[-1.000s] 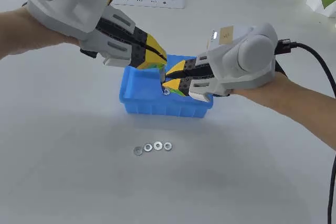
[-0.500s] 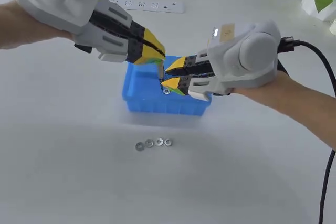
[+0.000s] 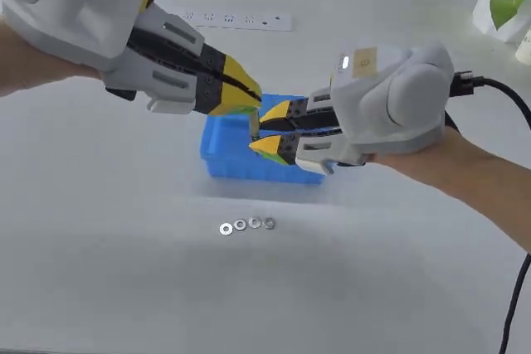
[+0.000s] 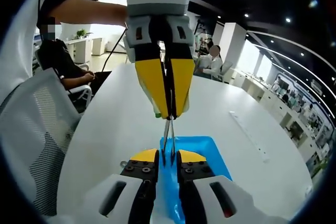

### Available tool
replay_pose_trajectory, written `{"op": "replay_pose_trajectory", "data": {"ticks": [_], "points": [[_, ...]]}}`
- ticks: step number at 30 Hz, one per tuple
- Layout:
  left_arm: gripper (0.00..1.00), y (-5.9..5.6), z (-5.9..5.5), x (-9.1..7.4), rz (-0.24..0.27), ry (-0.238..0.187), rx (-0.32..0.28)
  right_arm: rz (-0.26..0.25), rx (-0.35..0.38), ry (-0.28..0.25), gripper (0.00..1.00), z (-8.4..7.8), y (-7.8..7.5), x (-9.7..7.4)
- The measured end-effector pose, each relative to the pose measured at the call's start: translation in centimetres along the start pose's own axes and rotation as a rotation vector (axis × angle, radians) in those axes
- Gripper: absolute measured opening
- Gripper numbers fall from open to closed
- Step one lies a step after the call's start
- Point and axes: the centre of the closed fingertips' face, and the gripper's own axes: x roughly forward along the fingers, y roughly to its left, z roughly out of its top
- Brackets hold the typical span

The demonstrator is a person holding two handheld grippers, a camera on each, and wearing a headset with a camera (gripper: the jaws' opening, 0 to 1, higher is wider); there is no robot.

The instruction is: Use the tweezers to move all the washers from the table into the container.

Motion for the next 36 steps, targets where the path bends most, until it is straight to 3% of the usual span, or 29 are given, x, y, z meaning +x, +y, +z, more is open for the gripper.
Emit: {"op": "replay_pose_trajectory", "data": {"ticks": [6,18,22,29,36], "points": [[0.05,-2.4,0.3,-0.2,-0.019,-0.010,-0.020,0.035,-0.006,0.015,0.14,-0.6,1.9,-0.3],[0.05,-4.9,0.2,1.1,-0.050,-0.031,-0.065,0.051,0.041,0.018,0.14,-1.9,4.1,-0.5],[0.05,-5.5,0.2,1.9,-0.052,-0.038,-0.083,0.054,0.063,0.019,0.14,-2.5,4.6,-0.4],[0.05,-6.0,-0.8,2.8,-0.067,-0.047,-0.115,0.050,0.107,0.037,0.14,-4.0,5.6,-0.1],[0.05,-6.0,-1.9,3.2,-0.087,-0.054,-0.134,0.046,0.132,0.048,0.14,-4.9,5.8,-0.1]]}}
